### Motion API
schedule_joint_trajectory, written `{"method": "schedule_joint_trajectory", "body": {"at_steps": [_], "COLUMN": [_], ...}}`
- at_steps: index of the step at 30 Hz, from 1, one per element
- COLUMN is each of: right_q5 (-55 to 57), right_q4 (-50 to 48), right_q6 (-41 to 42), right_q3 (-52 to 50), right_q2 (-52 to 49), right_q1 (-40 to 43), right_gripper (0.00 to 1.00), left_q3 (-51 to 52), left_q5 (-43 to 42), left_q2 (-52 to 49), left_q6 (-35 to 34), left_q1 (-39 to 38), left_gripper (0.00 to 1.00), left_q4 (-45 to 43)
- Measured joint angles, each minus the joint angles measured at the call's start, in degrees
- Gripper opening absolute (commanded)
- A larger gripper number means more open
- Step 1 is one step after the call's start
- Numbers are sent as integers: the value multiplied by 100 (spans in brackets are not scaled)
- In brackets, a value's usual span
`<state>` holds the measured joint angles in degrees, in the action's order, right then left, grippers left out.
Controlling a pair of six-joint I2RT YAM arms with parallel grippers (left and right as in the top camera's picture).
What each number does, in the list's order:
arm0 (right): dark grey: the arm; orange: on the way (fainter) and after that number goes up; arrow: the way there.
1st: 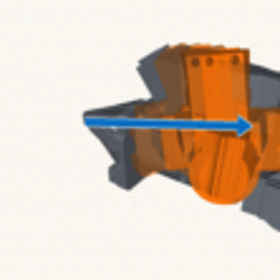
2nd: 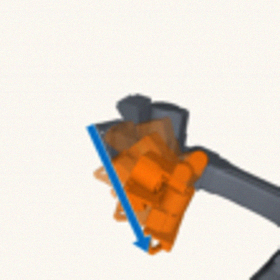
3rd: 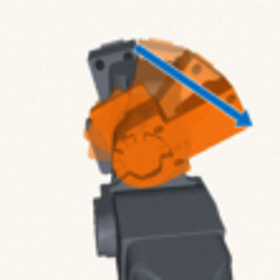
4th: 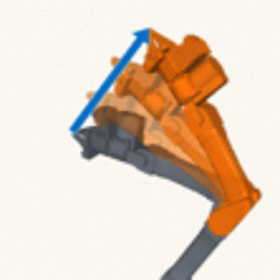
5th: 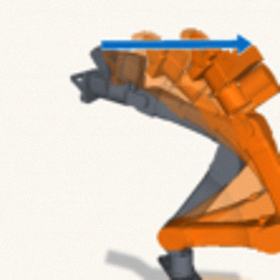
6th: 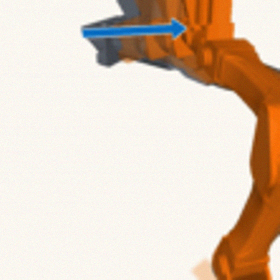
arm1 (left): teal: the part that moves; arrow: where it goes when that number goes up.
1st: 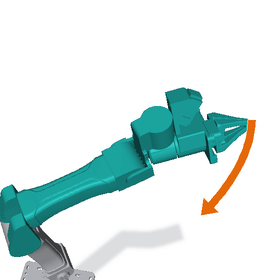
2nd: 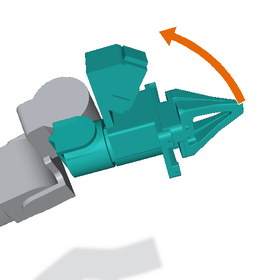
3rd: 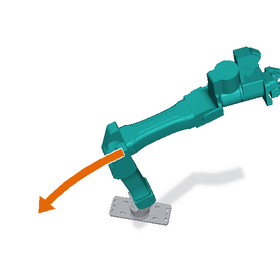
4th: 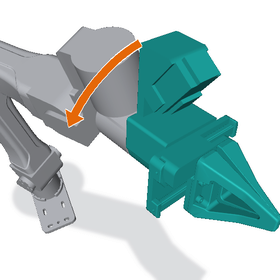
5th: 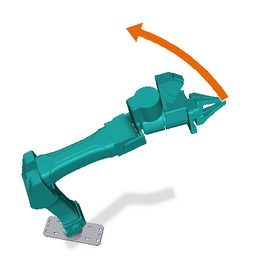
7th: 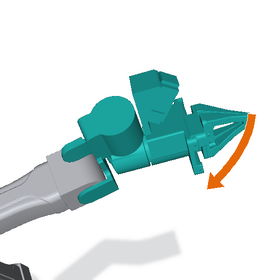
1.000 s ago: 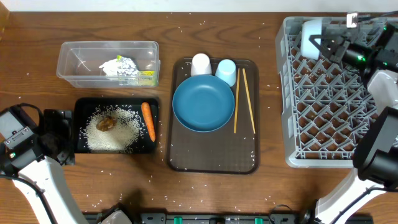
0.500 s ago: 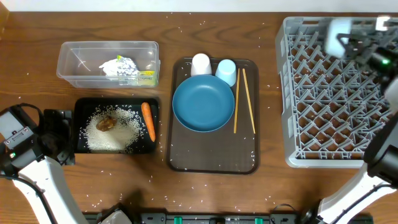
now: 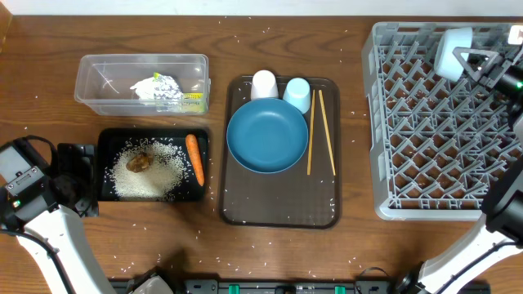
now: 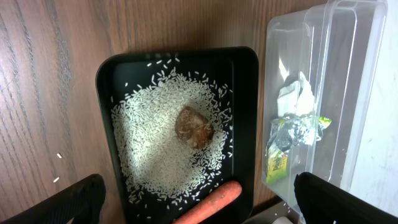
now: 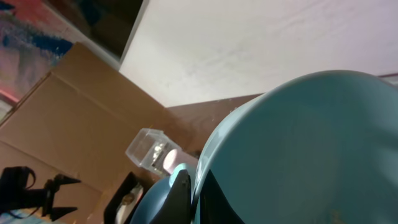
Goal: Sort waste into correct bins and load items into the dishwasher rack
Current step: 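Lower the bowl into the rack's back corner and release it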
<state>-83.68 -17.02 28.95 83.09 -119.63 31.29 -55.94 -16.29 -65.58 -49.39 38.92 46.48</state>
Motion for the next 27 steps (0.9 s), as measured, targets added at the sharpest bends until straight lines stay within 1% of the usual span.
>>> {"method": "schedule_joint_trajectory", "body": {"at_steps": [7,14,18,25,27], "right_q5": [-42,-42,-57,-181,-256], "right_q4": [22,-155,-358,-1228,-1412], "right_q6": [63,271,595,1414,1628], "right_q3": [0,0,0,2,2], "right_q2": [-420,-439,-439,-439,-439], "right_q1": [-208,-199,-109,227,308], "right_gripper": [1,1,1,1,9], "left_q3": [0,0,0,0,0], "left_q5": [0,0,-2,-2,0], "left_q2": [0,0,0,0,0], "left_q6": [0,0,0,0,0], "left_q1": [0,0,0,0,0], "left_gripper": [98,98,98,98,98], "left_q4": [0,2,0,2,0]}}
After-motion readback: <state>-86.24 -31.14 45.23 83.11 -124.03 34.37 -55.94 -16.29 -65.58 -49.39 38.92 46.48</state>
